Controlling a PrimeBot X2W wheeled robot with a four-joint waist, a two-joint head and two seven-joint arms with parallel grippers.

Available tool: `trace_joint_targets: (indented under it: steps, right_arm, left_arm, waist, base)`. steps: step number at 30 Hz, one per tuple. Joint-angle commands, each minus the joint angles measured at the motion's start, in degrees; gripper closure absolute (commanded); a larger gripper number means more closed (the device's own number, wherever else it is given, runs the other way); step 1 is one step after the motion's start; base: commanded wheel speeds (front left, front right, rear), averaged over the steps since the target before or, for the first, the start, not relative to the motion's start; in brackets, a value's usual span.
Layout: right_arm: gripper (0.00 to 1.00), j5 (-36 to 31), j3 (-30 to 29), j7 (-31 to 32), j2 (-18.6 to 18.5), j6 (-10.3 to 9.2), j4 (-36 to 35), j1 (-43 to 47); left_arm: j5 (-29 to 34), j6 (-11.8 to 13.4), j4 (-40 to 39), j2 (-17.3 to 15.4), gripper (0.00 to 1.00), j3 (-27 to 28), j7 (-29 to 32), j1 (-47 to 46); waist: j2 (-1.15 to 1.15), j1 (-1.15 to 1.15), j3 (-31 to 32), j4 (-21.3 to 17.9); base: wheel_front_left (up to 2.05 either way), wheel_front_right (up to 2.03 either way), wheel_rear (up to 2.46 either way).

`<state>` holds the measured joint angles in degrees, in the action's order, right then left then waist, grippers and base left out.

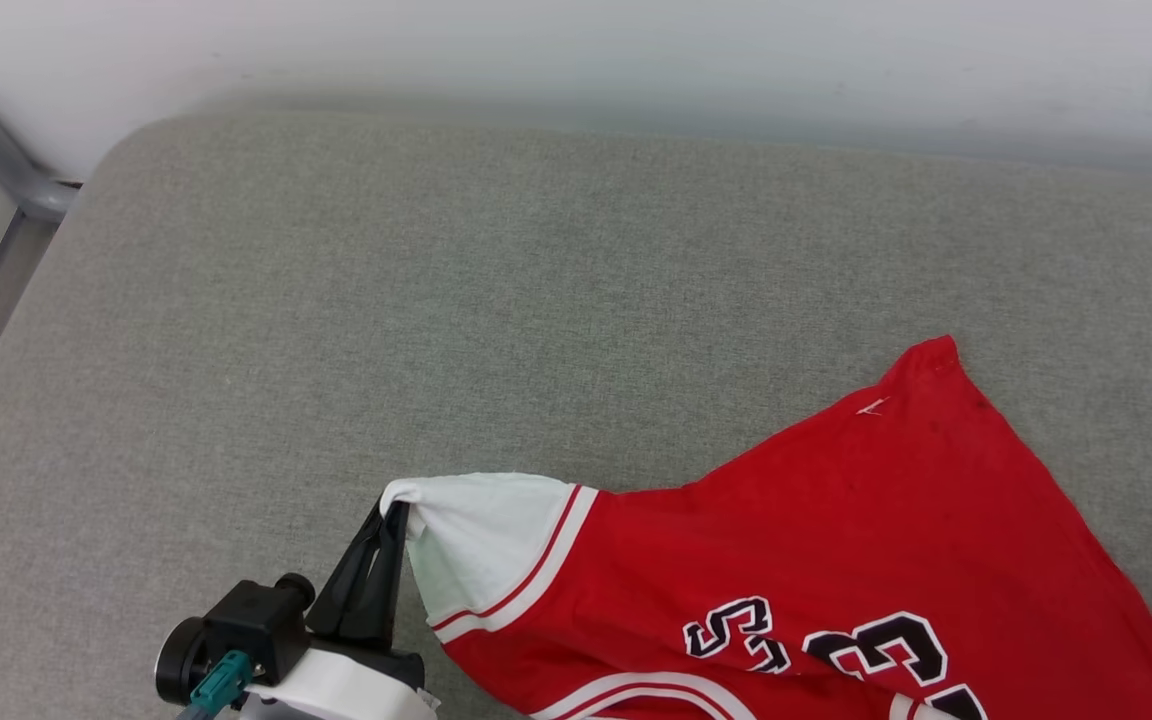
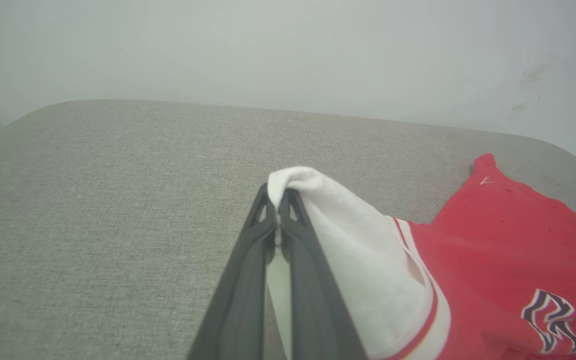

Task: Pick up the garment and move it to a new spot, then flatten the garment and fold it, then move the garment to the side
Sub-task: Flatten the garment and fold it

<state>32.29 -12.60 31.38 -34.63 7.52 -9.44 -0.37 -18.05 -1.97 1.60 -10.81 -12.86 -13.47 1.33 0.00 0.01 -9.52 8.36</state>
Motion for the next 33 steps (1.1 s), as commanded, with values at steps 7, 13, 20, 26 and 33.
trace_joint_targets:
  steps: [7,13,20,26,33]
  right_arm:
    - [0.00,0.4,13.6,7.0,-4.8,-0.07,1.3,-13.4]
    - [0.00,1.0,26.9,16.2,-8.1,-0.07,8.2,-24.4]
    - [0.00,-0.5,37.4,18.5,-7.7,-0.07,18.6,-35.8]
    - [0.00,-1.2,43.4,17.0,-7.1,-0.06,28.6,-38.6]
    - [0.81,3.2,50.3,15.1,-6.9,-0.03,34.2,-36.2]
  left_arm:
    - [0.5,-0.3,-1.0,0.8,1.00,-1.2,-0.5,-2.9]
    - [1.0,-0.9,-1.4,1.7,1.00,-2.5,-0.8,-5.6]
    - [1.2,-1.5,-1.0,2.9,1.00,-3.6,-1.4,-7.6]
    - [1.2,-1.9,-0.4,3.8,1.00,-4.1,-1.6,-8.8]
    - [1.4,-2.0,0.4,4.2,1.00,-3.3,-1.8,-9.0]
  waist:
    - [0.00,-0.01,-3.9,3.5]
    - [0.00,-0.01,-7.1,6.2]
    - [0.00,-0.01,-10.3,8.7]
    - [0.00,-0.01,-12.3,10.3]
    - [0.00,-0.01,-12.3,10.1]
  base:
    - [0.00,0.00,0.00]
    - [0.00,0.00,0.00]
    - [0.00,0.00,0.00]
    - [0.00,0.00,0.00]
    - [0.00,0.00,0.00]
